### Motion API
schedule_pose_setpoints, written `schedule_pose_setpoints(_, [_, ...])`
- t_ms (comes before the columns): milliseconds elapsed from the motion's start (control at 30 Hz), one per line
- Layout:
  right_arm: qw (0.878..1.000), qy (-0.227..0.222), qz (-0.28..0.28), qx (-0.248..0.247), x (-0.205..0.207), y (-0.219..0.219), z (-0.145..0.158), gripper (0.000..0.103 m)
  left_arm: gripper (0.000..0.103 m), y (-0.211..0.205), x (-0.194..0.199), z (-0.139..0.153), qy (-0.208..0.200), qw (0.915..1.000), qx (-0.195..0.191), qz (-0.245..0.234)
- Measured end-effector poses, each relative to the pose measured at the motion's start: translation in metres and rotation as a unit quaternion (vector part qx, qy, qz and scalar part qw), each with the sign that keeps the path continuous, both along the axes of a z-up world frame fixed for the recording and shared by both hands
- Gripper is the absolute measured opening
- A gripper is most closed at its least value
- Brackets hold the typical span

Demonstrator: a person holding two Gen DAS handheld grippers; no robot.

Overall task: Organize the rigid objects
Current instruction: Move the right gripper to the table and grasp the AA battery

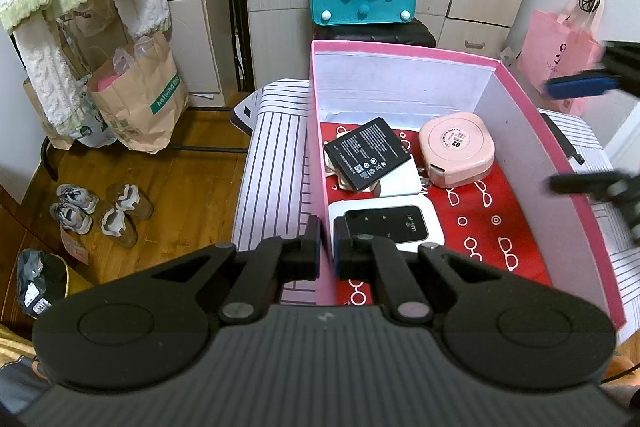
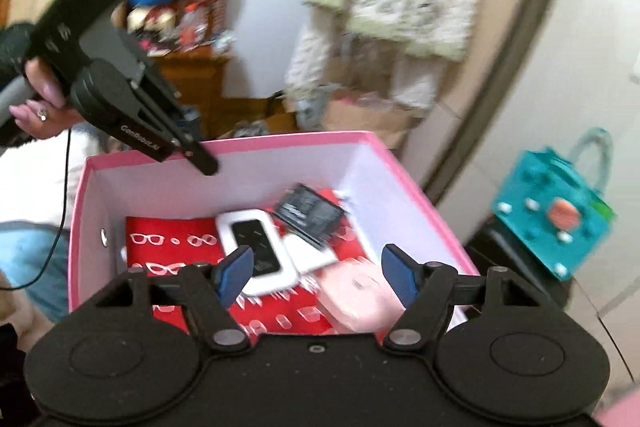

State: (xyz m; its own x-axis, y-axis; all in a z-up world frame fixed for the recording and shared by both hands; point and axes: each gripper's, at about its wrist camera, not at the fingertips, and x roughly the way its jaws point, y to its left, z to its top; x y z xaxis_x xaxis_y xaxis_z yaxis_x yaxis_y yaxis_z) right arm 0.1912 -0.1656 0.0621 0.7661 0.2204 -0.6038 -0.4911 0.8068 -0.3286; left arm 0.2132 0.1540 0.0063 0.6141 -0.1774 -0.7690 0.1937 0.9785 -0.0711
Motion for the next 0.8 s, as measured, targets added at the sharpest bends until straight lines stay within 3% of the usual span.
schedule_pose_setpoints(100, [0.997, -0.012, -0.073, 0.028, -0.012, -0.03, 0.008, 0.076, 0.005, 0.0, -0.001, 0.0, -0.001, 1.0, -0.001, 0.004])
schedule_pose_setpoints(167, [0.985, 0.002, -0.152, 0.086, -0.022, -0.057, 0.01, 0.076, 0.005, 0.0, -0.003, -0.001, -0.004, 1.0, -0.002, 0.008])
schedule_pose_setpoints(233, [0.972, 0.012, -0.188, 0.139, -0.034, -0.087, 0.007, 0.076, 0.005, 0.0, -0.005, -0.002, -0.004, 0.9999, -0.004, 0.013])
schedule_pose_setpoints(333, [0.957, 0.02, -0.233, 0.173, -0.051, -0.127, -0.004, 0.076, 0.005, -0.001, -0.007, -0.002, -0.004, 0.9998, -0.004, 0.016])
schedule_pose_setpoints(433, [0.93, 0.02, -0.294, 0.218, -0.062, -0.17, -0.022, 0.073, 0.005, 0.002, -0.007, -0.002, 0.004, 0.9996, -0.011, 0.024])
schedule_pose_setpoints(533, [0.902, 0.032, -0.342, 0.261, -0.067, -0.209, -0.042, 0.064, 0.006, 0.001, -0.008, -0.003, 0.008, 0.9995, -0.012, 0.028])
schedule_pose_setpoints(600, [0.89, 0.041, -0.359, 0.277, -0.067, -0.226, -0.059, 0.057, 0.006, 0.0, -0.009, -0.003, 0.008, 0.9995, -0.008, 0.03])
schedule_pose_setpoints(700, [0.882, 0.049, -0.37, 0.289, -0.066, -0.241, -0.081, 0.047, 0.006, -0.002, -0.009, -0.003, 0.01, 0.9994, -0.004, 0.034])
schedule_pose_setpoints(800, [0.887, 0.052, -0.362, 0.282, -0.062, -0.245, -0.099, 0.033, 0.005, -0.004, -0.008, -0.003, 0.017, 0.9993, 0.005, 0.033])
